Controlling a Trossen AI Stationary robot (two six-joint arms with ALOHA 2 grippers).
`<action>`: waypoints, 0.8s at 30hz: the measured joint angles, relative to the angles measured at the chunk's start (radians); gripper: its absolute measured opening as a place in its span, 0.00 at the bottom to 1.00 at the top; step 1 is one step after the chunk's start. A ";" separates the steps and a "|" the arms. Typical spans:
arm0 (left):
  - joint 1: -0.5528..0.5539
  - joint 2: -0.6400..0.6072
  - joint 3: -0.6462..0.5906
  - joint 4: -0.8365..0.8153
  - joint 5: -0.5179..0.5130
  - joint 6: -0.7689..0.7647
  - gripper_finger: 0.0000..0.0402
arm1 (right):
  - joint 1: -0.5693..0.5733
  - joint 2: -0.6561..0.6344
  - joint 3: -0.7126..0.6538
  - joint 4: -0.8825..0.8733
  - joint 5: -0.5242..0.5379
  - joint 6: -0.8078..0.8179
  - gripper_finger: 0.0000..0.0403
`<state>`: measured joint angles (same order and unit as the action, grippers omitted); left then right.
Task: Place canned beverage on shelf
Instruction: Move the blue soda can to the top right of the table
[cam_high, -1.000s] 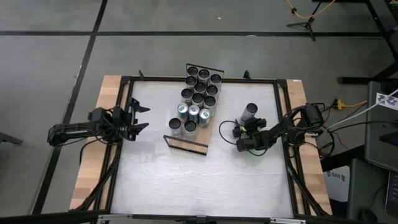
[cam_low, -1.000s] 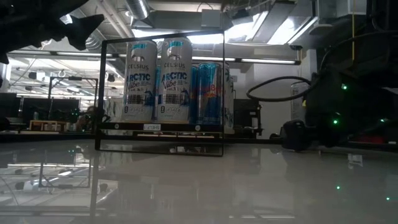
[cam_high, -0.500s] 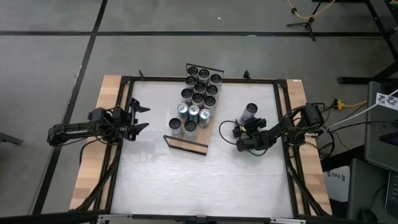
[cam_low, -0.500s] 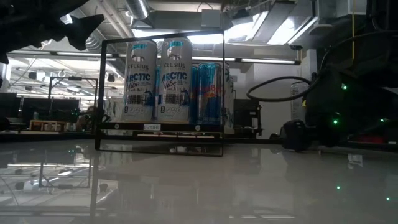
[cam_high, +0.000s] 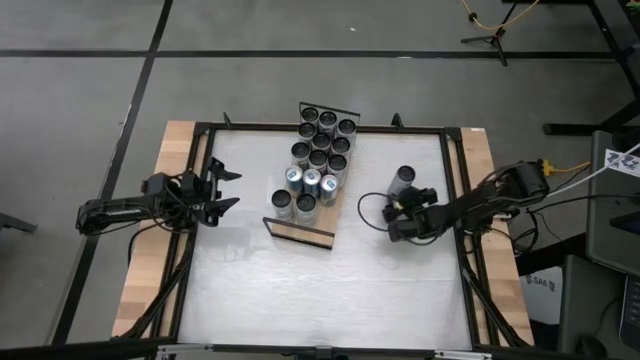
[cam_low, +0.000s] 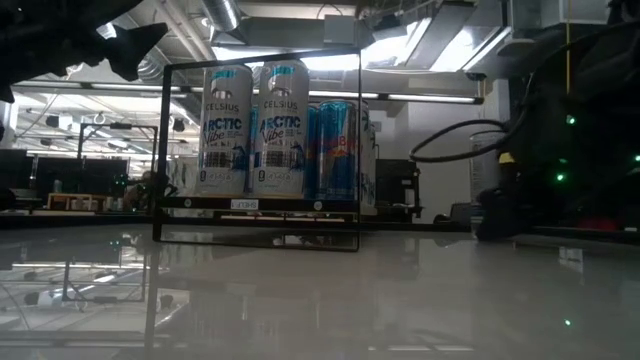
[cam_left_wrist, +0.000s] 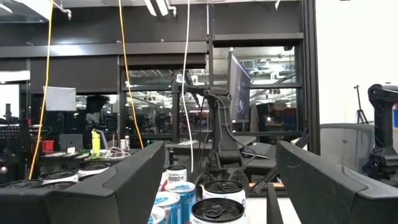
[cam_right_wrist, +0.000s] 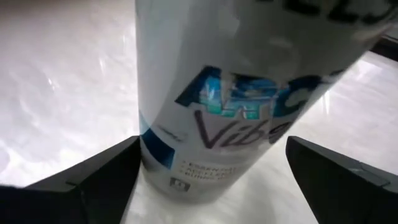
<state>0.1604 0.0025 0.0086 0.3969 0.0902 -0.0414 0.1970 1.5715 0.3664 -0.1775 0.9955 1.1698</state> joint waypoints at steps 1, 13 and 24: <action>0.000 0.000 0.000 0.000 0.000 0.000 0.75 | 0.000 -0.015 0.000 -0.021 -0.014 0.000 0.97; 0.000 0.000 0.000 -0.138 -0.002 0.108 0.75 | 0.000 -0.265 0.000 -0.242 -0.195 -0.130 0.97; 0.000 0.003 0.000 -0.371 -0.007 0.107 0.75 | 0.000 -0.521 0.000 -0.253 -0.460 -0.445 0.97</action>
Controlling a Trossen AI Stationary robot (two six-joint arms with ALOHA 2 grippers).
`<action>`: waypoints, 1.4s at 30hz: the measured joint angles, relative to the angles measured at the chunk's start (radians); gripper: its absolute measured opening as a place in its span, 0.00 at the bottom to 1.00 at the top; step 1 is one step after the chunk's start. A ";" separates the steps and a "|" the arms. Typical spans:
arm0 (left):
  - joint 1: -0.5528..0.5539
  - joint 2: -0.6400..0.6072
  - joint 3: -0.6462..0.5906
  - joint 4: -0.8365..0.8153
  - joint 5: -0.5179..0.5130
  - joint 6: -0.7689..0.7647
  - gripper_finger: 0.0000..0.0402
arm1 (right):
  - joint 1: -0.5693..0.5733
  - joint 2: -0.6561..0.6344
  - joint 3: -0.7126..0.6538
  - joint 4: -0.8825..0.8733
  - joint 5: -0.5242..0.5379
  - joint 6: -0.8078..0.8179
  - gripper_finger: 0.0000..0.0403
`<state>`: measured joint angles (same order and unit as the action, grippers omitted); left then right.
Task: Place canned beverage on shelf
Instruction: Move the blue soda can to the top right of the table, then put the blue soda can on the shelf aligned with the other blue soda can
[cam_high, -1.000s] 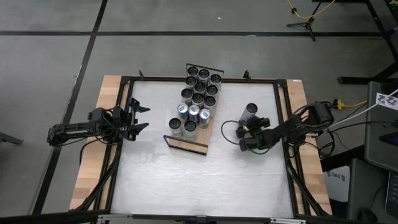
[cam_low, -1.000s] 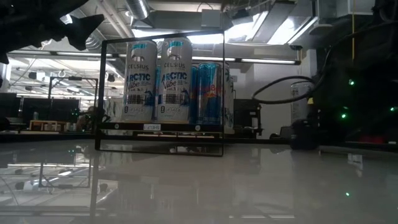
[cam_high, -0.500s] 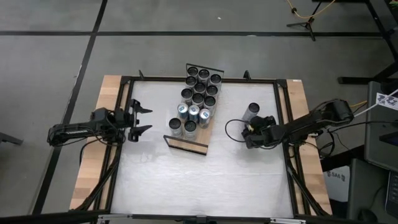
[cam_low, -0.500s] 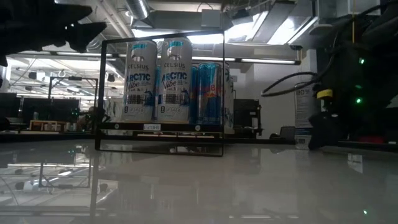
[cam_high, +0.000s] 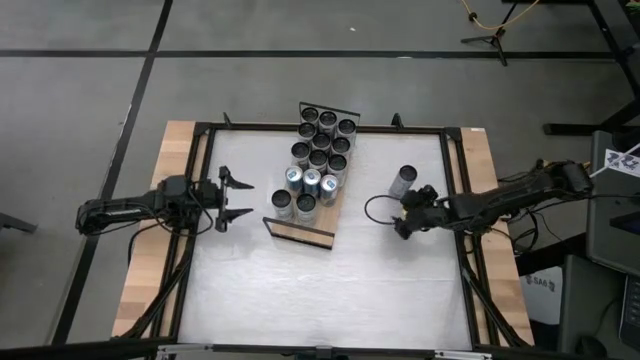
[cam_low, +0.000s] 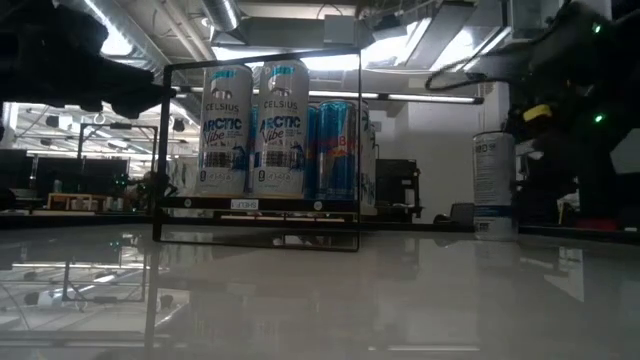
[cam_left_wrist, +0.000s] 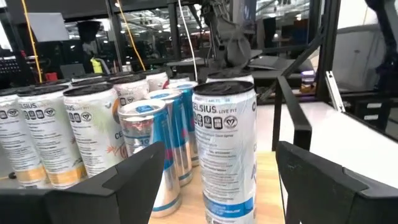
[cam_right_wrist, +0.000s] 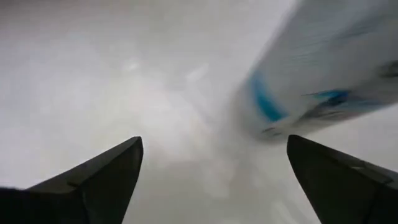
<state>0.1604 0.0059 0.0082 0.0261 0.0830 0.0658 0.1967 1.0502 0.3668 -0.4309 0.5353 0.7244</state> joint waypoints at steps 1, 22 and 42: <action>0.000 0.004 0.000 0.000 -0.003 0.005 0.75 | 0.000 -0.022 0.000 -0.001 -0.043 -0.025 0.97; 0.000 0.008 0.000 -0.016 -0.079 0.043 0.75 | -0.001 -0.282 0.273 -0.044 -0.385 -0.409 0.97; 0.000 0.008 0.000 -0.015 -0.079 0.043 0.75 | -0.055 -0.266 0.544 -0.285 0.017 -1.467 0.97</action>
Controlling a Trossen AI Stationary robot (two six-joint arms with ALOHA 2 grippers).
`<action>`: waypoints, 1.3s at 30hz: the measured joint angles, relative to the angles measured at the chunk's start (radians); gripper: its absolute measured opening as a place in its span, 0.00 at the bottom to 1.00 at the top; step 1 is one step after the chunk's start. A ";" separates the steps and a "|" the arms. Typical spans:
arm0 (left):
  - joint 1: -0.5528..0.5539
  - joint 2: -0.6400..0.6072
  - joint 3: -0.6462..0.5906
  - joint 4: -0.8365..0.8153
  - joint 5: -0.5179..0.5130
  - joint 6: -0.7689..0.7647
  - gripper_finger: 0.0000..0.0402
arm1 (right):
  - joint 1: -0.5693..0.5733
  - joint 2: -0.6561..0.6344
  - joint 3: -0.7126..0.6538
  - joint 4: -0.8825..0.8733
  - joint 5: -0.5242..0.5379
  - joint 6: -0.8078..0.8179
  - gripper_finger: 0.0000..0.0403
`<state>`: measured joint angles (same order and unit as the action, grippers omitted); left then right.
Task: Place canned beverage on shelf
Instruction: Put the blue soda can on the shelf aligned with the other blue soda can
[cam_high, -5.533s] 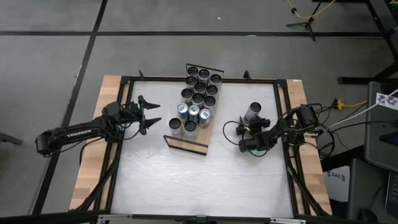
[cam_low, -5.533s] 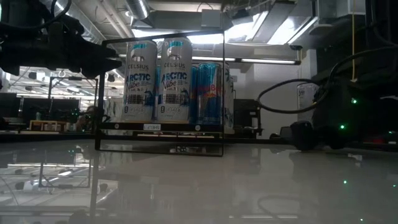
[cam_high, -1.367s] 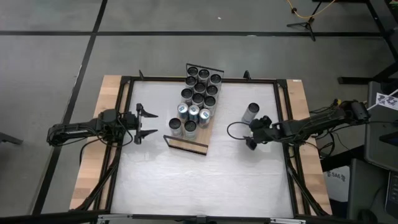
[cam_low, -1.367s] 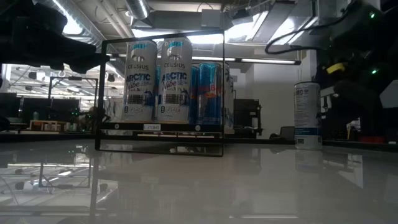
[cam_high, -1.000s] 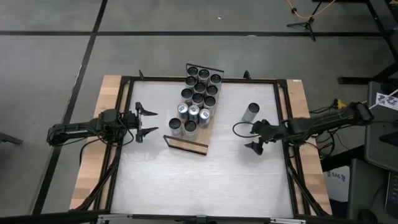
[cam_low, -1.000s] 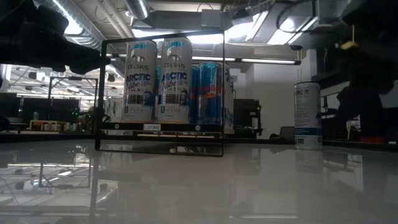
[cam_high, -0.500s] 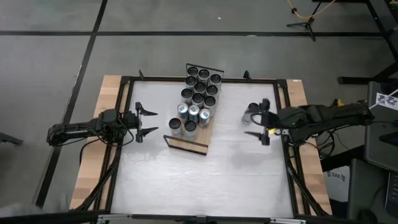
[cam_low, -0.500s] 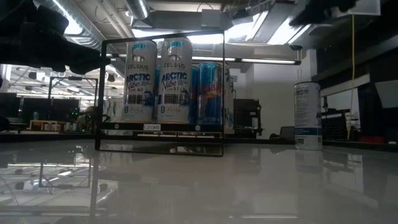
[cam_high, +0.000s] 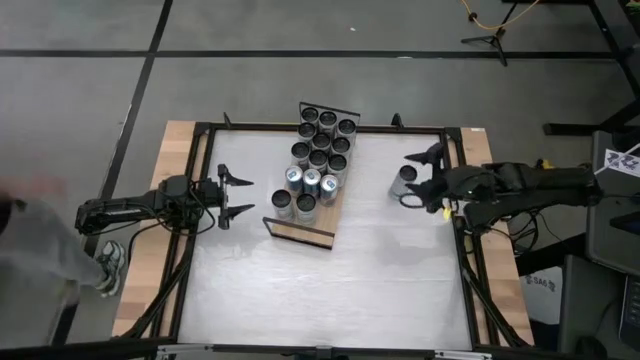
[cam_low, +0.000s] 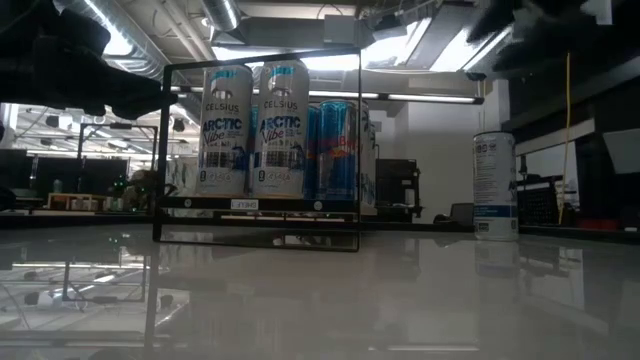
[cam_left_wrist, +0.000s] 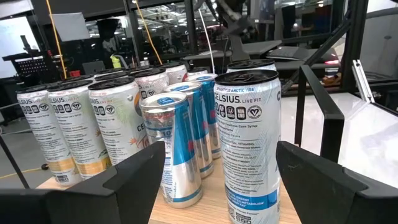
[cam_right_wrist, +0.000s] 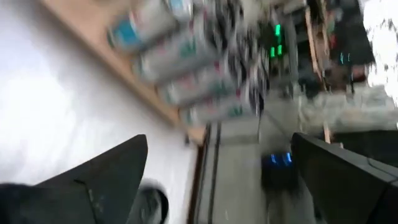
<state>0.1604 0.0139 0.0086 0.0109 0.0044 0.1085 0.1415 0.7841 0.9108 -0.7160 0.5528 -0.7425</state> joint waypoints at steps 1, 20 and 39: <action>0.000 0.000 0.000 0.000 0.000 0.000 0.75 | -0.017 0.001 0.000 -0.029 0.015 0.001 0.97; 0.000 0.000 0.000 0.000 0.000 0.000 0.75 | -0.208 0.004 0.000 -0.174 -0.306 0.065 0.97; 0.000 0.000 0.000 0.000 0.000 0.000 0.75 | -0.207 0.059 -0.002 -0.272 -0.363 0.065 0.97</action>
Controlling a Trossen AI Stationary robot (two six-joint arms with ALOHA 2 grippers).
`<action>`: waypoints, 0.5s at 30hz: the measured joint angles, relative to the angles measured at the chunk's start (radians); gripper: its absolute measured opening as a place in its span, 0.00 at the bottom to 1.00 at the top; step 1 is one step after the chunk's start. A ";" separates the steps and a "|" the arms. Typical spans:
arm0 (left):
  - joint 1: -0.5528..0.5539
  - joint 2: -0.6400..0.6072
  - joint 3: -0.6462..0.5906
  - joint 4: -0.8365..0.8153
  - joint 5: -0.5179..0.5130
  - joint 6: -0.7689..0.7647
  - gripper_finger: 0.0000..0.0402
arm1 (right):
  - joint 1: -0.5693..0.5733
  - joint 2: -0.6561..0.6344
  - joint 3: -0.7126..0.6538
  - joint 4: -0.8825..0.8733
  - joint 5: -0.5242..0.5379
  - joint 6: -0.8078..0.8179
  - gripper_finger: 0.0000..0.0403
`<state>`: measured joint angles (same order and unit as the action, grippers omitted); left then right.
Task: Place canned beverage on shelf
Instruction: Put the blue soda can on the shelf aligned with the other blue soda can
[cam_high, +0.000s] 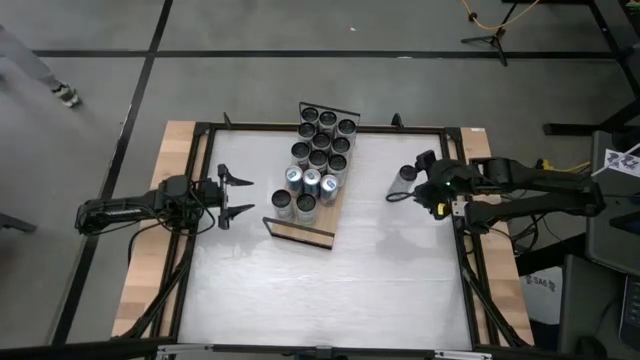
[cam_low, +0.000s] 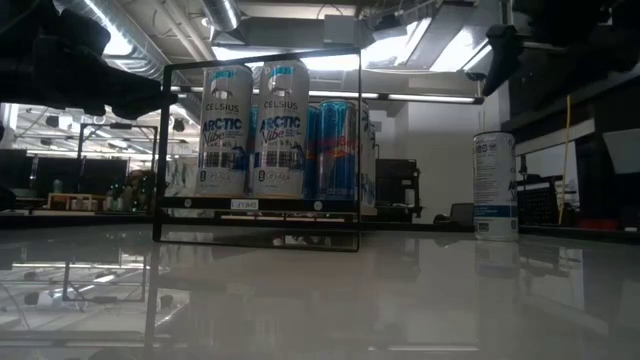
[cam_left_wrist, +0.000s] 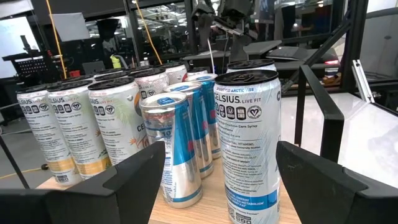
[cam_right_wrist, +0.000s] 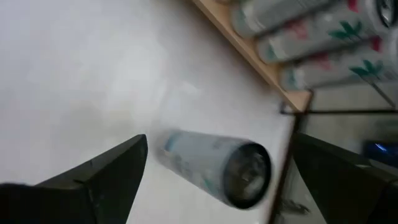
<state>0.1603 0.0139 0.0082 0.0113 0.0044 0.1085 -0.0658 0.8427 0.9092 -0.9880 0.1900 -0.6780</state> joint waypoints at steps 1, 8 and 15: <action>0.000 0.000 0.000 0.000 0.000 0.000 0.75 | 0.000 0.008 0.000 0.003 0.029 0.000 0.97; 0.000 0.000 0.000 0.000 0.000 0.000 0.75 | -0.012 0.083 0.000 0.010 0.124 -0.006 0.97; 0.000 0.000 0.000 0.000 0.000 0.000 0.75 | -0.121 0.161 0.000 0.004 0.089 -0.051 0.97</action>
<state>0.1600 0.0139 0.0082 0.0113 0.0044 0.1085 -0.1867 1.0040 0.9092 -0.9836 0.2793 -0.7288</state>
